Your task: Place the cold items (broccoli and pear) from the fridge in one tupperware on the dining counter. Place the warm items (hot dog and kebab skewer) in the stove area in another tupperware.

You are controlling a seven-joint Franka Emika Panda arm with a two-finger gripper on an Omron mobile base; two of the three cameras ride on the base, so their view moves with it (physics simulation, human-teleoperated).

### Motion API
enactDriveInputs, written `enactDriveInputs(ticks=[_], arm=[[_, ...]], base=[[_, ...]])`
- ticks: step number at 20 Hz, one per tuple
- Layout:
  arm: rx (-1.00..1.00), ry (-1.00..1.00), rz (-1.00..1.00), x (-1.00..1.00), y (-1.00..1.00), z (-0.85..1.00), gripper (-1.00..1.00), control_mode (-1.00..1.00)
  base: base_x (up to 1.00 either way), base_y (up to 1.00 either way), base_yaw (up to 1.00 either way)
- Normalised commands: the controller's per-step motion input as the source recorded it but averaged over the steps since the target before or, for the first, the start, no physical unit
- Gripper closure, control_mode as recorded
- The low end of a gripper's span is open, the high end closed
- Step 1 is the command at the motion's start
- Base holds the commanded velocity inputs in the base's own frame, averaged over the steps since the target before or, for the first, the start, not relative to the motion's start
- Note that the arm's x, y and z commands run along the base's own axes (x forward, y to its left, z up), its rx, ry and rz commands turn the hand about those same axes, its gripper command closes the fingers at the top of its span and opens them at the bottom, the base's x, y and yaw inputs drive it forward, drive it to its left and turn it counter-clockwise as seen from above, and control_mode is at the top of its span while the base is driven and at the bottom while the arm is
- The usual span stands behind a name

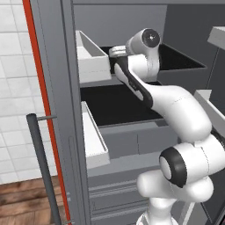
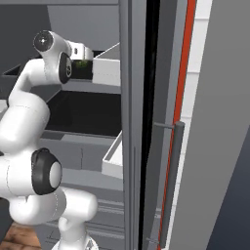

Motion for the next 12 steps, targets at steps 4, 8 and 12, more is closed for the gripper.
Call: enactDriveInputs(ticks=[4, 8, 12], arm=[[0.0, 0.0, 0.0, 0.24, 0.0, 0.0, -1.0, -1.0], [0.0, 0.0, 0.0, 0.0, 0.0, -0.02, -1.0, -1.0], [0.0, -0.02, 0.0, 0.0, 0.0, -0.05, -1.0, -1.0]], base=[[0.0, 0.0, 0.0], [0.0, 0.0, 0.0], [0.0, 0.0, 0.0]])
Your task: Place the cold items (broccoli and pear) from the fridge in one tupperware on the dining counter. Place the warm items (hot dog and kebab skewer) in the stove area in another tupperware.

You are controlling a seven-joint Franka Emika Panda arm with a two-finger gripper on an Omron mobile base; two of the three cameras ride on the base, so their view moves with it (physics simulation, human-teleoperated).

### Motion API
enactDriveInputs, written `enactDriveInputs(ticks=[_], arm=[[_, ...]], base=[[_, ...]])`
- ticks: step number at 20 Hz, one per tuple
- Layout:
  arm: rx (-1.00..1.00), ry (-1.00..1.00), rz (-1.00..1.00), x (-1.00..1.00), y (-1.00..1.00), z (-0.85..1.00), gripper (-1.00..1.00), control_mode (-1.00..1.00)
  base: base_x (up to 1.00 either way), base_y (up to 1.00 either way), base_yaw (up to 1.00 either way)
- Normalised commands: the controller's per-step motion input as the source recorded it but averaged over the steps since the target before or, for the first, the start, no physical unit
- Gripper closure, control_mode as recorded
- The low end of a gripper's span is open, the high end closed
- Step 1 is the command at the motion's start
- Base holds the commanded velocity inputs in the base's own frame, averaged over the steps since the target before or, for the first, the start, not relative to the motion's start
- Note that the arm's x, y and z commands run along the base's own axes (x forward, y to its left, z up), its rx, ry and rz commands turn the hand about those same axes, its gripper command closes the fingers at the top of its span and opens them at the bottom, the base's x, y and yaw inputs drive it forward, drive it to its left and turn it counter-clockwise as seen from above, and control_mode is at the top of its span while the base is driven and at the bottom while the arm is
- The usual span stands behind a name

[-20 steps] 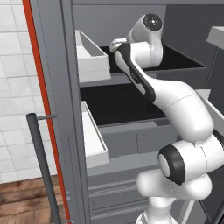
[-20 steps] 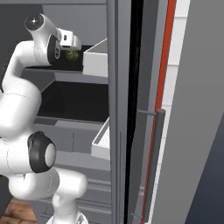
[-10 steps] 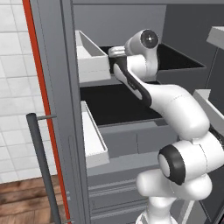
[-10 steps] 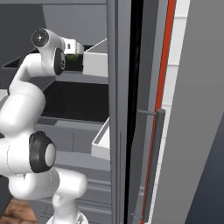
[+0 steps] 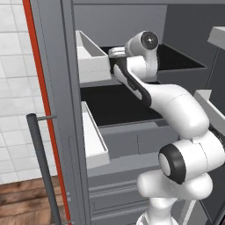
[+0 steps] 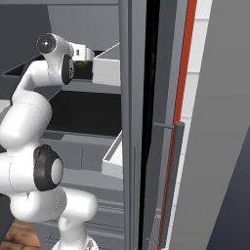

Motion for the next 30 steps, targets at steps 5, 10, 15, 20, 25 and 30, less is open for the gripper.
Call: enactDriveInputs(ticks=[5, 10, 15, 20, 25, 30], arm=[[0.0, -0.13, 0.0, 0.0, 0.0, -0.08, -1.0, -1.0], [0.0, -0.04, 0.0, 0.0, 0.0, 0.0, -1.0, -1.0], [0.0, 0.0, 0.0, 0.08, 0.0, -0.02, -1.0, -1.0], [0.0, 0.0, 0.0, 0.17, 0.01, -0.04, -1.0, -1.0], [0.0, 0.0, 0.0, 0.06, 0.05, -0.09, -1.0, -1.0], [0.0, 0.0, 0.0, 0.19, 0.05, -0.05, -1.0, -1.0]], base=[[0.0, 0.0, 0.0], [0.0, 0.0, 0.0], [0.0, 0.0, 0.0], [0.0, 0.0, 0.0], [0.0, 0.0, 0.0], [0.0, 0.0, 0.0]])
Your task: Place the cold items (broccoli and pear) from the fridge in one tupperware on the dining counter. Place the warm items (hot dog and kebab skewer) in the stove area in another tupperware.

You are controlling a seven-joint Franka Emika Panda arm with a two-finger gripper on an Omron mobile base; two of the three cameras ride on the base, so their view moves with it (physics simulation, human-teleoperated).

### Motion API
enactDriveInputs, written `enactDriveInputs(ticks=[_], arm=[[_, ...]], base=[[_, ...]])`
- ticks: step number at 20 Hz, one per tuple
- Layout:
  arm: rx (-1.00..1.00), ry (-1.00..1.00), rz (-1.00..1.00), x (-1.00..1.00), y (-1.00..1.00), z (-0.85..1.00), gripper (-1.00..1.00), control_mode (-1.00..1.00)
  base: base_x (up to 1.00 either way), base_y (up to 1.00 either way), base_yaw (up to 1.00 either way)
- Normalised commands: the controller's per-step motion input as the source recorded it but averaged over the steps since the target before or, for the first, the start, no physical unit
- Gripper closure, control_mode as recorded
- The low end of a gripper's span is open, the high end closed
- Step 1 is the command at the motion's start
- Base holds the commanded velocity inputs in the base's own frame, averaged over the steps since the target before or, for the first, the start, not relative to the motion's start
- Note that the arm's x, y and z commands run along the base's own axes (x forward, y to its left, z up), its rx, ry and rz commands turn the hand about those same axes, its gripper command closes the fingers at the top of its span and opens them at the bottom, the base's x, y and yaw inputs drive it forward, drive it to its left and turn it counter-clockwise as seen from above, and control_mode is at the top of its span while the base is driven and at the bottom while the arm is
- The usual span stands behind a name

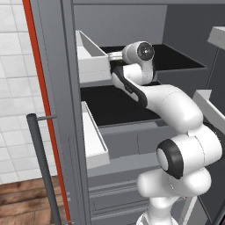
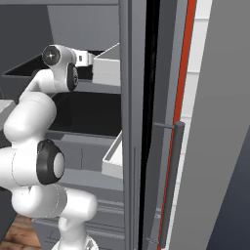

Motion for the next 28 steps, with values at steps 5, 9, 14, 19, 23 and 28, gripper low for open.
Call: enactDriveInputs(ticks=[5, 9, 14, 19, 23, 28], arm=[[0.0, 0.0, 0.0, 0.14, 0.02, -0.08, -1.0, -1.0], [0.0, 0.0, 0.0, 0.1, 0.03, -0.12, -1.0, -1.0], [0.0, 0.0, 0.0, 0.12, 0.02, -0.12, -1.0, -1.0], [0.0, 0.0, 0.0, 0.14, 0.0, -0.08, -1.0, -1.0], [0.0, 0.0, 0.0, 0.14, 0.0, -0.09, -1.0, -1.0], [0.0, 0.0, 0.0, 0.07, 0.01, -0.12, 1.0, -1.0]], base=[[0.0, 0.0, 0.0], [0.0, 0.0, 0.0], [0.0, 0.0, 0.0], [0.0, 0.0, 0.0], [0.0, 0.0, 0.0], [0.0, 0.0, 0.0]])
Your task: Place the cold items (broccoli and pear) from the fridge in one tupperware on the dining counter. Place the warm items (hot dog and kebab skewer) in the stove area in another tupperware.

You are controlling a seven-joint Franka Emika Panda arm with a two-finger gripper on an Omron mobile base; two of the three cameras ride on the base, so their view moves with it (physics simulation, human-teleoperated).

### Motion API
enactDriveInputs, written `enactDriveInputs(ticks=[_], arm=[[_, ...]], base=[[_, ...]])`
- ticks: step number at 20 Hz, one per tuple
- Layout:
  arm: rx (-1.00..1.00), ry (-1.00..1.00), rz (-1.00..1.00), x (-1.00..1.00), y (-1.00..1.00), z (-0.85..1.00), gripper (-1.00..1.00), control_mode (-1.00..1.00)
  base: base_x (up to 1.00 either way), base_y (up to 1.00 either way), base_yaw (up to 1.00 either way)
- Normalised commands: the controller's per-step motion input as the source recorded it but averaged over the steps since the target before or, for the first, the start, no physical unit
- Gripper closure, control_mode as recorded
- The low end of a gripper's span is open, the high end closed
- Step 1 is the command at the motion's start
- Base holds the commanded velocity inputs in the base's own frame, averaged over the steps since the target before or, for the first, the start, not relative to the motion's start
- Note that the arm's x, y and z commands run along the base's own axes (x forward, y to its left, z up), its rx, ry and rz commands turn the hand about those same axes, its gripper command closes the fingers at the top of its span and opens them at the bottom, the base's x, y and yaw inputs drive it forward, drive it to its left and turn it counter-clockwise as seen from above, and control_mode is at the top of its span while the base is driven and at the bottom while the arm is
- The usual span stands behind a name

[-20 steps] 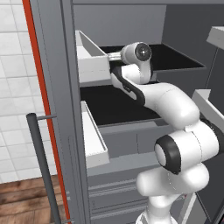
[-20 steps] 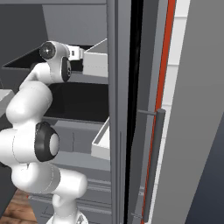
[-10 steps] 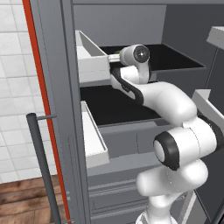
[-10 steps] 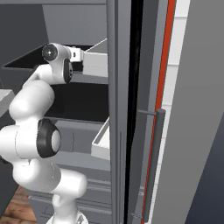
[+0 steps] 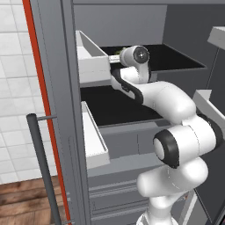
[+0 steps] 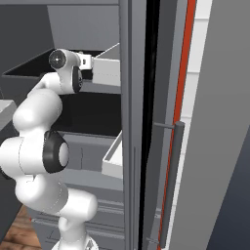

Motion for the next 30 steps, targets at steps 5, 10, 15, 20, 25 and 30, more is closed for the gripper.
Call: enactDriveInputs(ticks=[5, 10, 15, 20, 25, 30], arm=[[0.0, 0.0, 0.0, 0.04, 0.0, -0.04, 1.0, -1.0], [0.0, 0.02, 0.0, 0.0, 0.01, 0.0, 1.0, -1.0], [0.03, -0.02, -0.01, -0.32, 0.0, 0.0, 1.0, -1.0], [0.05, -0.08, -0.02, -0.67, -0.02, 0.0, 1.0, -1.0], [0.07, -0.08, 0.0, -0.94, -0.09, 0.01, 1.0, -1.0], [0.07, 0.0, 0.0, -0.98, -0.14, 0.14, 1.0, -1.0]], base=[[0.0, 0.0, 0.0], [0.0, 0.0, 0.0], [0.0, 0.0, 0.0], [0.0, 0.0, 0.0], [0.0, 0.0, 0.0], [0.0, 0.0, 0.0]])
